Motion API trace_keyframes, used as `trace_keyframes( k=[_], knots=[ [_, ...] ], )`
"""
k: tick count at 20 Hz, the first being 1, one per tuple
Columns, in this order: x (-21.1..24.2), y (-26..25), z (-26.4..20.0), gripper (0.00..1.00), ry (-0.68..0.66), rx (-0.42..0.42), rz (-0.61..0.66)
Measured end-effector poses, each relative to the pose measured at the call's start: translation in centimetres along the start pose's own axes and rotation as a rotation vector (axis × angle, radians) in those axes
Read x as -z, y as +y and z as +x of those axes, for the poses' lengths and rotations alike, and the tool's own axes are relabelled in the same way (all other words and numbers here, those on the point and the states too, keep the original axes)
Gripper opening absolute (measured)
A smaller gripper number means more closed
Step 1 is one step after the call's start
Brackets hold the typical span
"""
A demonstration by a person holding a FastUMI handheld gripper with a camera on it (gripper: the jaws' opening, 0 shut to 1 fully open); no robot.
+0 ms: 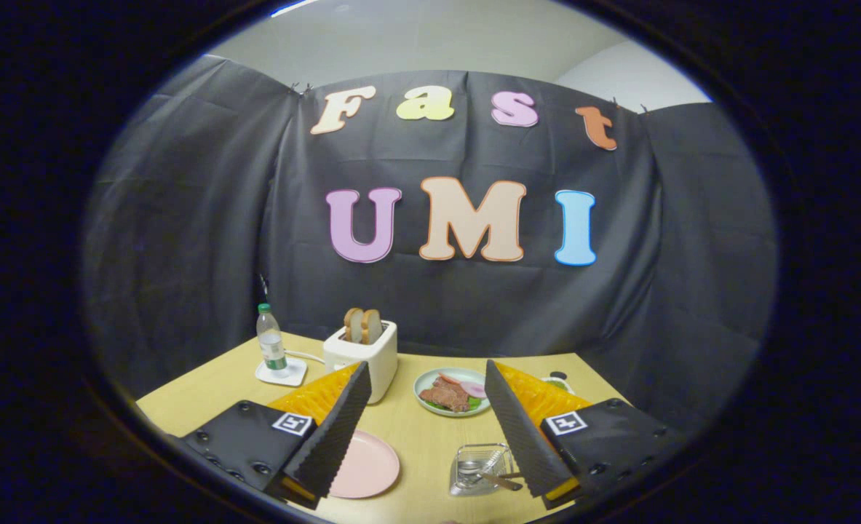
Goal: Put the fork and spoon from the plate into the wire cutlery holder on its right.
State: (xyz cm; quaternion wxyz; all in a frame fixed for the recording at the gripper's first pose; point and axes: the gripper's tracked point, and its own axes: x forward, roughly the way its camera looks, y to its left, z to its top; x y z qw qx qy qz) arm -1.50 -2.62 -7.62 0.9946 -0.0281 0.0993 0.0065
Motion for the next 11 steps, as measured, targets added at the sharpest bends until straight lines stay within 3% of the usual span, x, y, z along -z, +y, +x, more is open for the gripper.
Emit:
trace_keyframes(
  k=[3, 11],
  knots=[
    [-1.7, 0.3, -0.2, 0.99, -0.071, 0.020, 0.032],
    [-2.2, 1.3, 0.0, 0.99, -0.084, 0.013, 0.033]
  ],
)
